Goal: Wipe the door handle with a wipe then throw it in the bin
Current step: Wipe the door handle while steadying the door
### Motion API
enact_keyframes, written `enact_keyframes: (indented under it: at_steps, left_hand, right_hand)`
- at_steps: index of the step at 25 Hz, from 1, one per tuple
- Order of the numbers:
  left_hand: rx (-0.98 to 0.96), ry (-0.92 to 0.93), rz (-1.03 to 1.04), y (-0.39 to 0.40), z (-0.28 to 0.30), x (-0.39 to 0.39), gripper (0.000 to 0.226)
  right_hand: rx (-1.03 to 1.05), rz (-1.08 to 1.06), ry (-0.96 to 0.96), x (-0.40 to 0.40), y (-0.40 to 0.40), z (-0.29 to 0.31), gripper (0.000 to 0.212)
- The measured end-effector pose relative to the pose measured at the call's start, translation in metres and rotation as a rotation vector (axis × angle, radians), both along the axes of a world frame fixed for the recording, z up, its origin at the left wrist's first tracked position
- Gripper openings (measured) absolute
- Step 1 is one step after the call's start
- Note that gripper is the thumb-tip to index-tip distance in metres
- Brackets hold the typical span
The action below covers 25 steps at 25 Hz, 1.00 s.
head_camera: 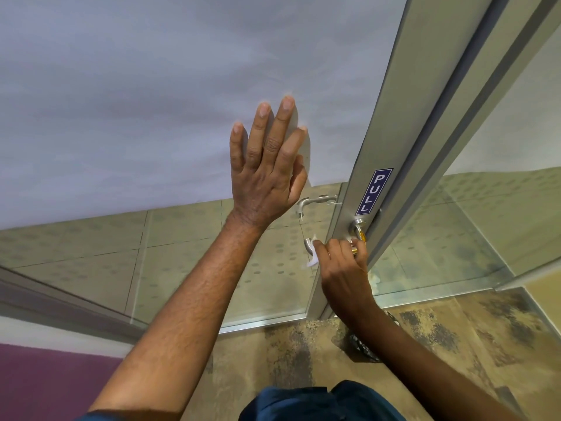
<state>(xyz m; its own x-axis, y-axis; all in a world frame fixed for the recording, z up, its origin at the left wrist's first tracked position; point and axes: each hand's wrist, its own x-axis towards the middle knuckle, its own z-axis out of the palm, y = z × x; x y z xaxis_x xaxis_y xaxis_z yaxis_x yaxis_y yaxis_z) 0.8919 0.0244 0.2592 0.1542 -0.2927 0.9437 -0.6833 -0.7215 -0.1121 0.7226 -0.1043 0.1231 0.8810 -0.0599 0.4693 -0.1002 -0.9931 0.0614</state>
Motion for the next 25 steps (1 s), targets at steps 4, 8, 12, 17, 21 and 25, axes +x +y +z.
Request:
enact_keyframes:
  at_steps: [4,8,12,17,21,25]
  left_hand:
    - [-0.002,0.007,0.000,-0.001,0.001,-0.001,0.051]
    - [0.003,0.000,0.005,-0.002,-0.001,0.000,0.049]
    - [-0.008,-0.001,-0.007,-0.002,-0.001,0.001,0.048]
    - [-0.006,0.006,0.000,-0.001,0.000,0.001,0.050]
    - [-0.007,0.010,0.004,-0.001,-0.002,0.002,0.049]
    - [-0.004,-0.002,-0.004,-0.001,-0.003,0.003,0.050]
  right_hand:
    - [-0.013,0.005,-0.009,0.005,0.012,0.002,0.032]
    - [0.020,-0.137,0.189,0.019,0.031,0.010,0.027]
    - [-0.001,-0.154,0.572,0.046,0.033,0.035,0.016]
    - [0.102,-0.119,0.500,0.047,0.030,0.036,0.023]
    - [-0.049,0.009,0.033,0.009,0.017,0.006,0.033]
    - [-0.120,-0.115,0.134,0.020,0.024,0.015,0.021]
